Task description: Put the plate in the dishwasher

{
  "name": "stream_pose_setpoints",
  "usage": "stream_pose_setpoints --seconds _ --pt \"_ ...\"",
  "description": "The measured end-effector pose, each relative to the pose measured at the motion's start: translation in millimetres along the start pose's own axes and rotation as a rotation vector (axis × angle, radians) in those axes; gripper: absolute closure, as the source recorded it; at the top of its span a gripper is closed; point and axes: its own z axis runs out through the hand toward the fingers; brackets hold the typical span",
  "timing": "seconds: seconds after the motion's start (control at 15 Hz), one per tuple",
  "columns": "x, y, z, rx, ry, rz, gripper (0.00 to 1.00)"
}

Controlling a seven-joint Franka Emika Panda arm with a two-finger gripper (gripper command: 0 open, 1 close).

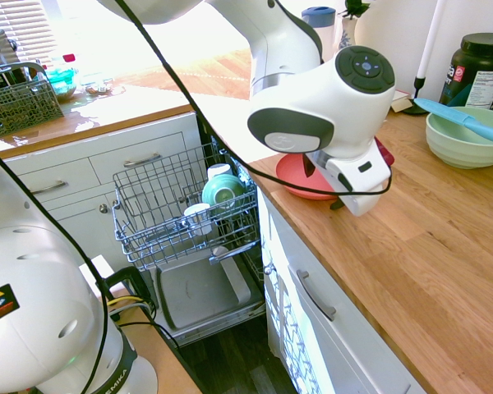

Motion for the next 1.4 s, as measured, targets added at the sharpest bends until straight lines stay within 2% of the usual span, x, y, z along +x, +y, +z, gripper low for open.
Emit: stream_pose_setpoints --seconds 0.53,1.4 --pt "8 8 4 0.028 -0.006 0.011 1.00" --pt "11 18 8 0.021 -0.023 0.026 1.00"
